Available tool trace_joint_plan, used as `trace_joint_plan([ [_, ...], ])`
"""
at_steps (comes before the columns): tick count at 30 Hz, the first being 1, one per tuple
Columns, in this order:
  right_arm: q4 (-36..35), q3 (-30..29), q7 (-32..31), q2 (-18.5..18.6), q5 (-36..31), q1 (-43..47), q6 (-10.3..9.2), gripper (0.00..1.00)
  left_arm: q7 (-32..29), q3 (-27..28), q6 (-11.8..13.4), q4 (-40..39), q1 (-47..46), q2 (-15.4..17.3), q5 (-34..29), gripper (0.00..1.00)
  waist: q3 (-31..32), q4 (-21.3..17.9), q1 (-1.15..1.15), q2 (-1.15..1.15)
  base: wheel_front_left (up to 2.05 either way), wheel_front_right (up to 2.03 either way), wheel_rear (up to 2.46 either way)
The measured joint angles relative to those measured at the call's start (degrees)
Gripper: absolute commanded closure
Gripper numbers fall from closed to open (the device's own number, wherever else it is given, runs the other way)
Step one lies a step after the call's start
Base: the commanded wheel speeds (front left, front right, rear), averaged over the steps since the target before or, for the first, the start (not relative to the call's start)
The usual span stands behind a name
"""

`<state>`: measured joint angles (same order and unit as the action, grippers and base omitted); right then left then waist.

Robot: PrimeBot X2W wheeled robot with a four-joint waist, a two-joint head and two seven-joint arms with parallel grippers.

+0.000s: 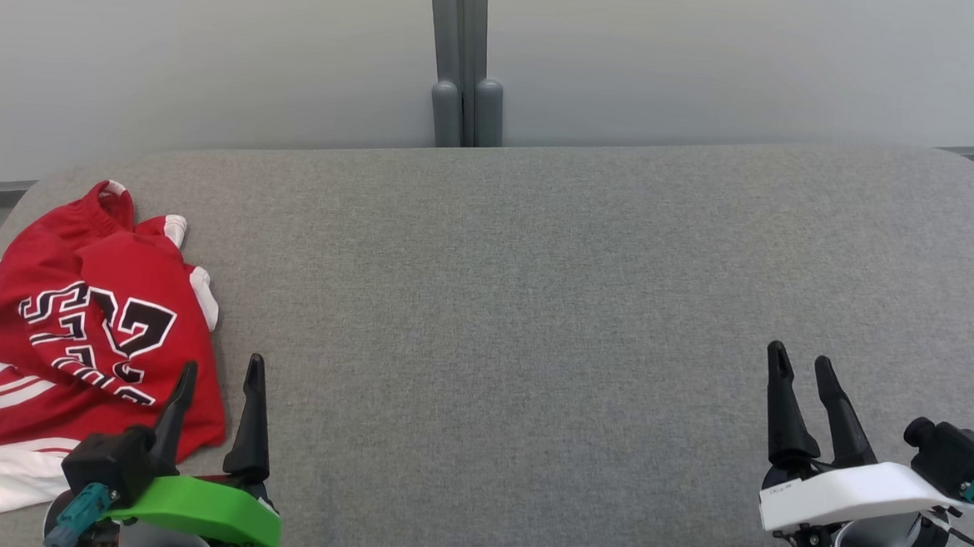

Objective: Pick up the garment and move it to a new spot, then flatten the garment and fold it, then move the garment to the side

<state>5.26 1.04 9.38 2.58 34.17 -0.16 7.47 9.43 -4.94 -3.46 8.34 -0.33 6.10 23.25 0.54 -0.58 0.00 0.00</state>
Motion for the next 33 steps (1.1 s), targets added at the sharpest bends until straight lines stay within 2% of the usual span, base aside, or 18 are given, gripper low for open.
trace_joint_plan([
  [19, -0.05, 0.34, 2.35, 0.05, -12.07, 1.02, 0.00, 0.00, 2.40, 1.04, 1.98, 0.14, 0.35, 1.47, -7.84, 0.00, 0.34, -0.01, 0.00, 0.00, 0.00, 0.00, 0.00],
  [33, -0.21, 0.86, 3.98, 0.13, -19.18, 1.27, 0.01, 0.00, 4.09, 2.35, -0.12, 0.57, 0.60, 1.78, -10.09, 0.00, 0.76, -0.15, 0.00, 0.00, 0.00, 0.00, 0.00],
])
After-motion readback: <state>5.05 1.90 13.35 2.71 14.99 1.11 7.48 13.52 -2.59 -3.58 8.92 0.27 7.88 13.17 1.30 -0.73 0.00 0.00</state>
